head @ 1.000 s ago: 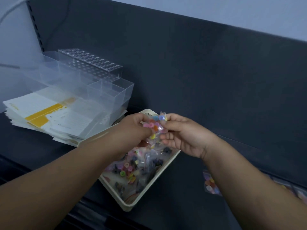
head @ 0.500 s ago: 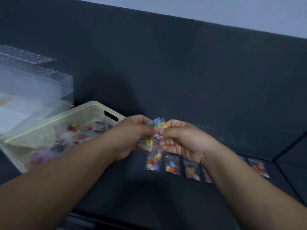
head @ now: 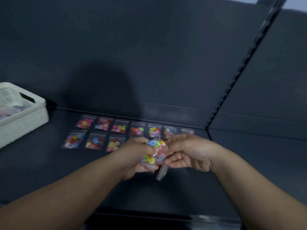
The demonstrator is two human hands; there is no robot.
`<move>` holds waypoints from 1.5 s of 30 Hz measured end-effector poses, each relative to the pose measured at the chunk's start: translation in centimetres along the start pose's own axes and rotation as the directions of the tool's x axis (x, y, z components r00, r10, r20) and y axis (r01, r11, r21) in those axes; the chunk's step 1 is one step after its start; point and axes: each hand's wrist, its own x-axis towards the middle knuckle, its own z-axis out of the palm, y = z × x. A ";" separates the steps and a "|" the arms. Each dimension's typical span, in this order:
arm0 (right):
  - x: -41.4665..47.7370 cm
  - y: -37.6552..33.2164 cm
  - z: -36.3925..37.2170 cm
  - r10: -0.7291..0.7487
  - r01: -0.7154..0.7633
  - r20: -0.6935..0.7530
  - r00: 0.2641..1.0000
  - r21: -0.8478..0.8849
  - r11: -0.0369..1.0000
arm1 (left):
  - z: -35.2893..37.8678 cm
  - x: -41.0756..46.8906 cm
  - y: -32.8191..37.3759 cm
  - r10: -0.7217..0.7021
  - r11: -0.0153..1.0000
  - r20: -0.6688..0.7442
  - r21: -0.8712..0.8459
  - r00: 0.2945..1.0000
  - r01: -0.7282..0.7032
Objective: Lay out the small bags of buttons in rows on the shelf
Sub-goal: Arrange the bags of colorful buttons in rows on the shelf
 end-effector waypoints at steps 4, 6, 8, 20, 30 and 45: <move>0.0 2.9 -2.4 0.001 -0.035 -0.146 0.989 -0.236 0.971 | 1.6 1.0 -1.4 -0.050 0.998 -0.063 0.033 0.997 0.052; 0.2 4.3 -2.8 -0.010 -0.044 -0.137 0.991 -0.388 0.921 | 1.7 1.3 -1.9 -0.043 0.997 -0.092 0.053 0.995 0.048; 0.4 5.5 -2.9 -0.032 -0.014 -0.088 0.996 -0.481 0.877 | 1.7 1.3 -2.2 -0.027 0.996 -0.122 0.085 0.992 0.037; 1.4 6.5 -3.3 -0.279 0.121 -0.099 0.955 -0.730 0.673 | 1.8 1.2 -2.9 0.149 0.853 -0.118 0.517 0.982 -0.067; -1.0 5.3 -5.7 -0.097 0.117 -0.140 0.985 0.147 0.982 | 3.4 1.4 -1.8 0.217 0.560 -0.031 0.823 0.976 -0.099; -2.2 6.6 -7.5 -0.150 0.191 -0.185 0.971 0.234 0.953 | 8.7 3.0 1.4 0.271 0.896 -0.020 0.369 0.962 -0.245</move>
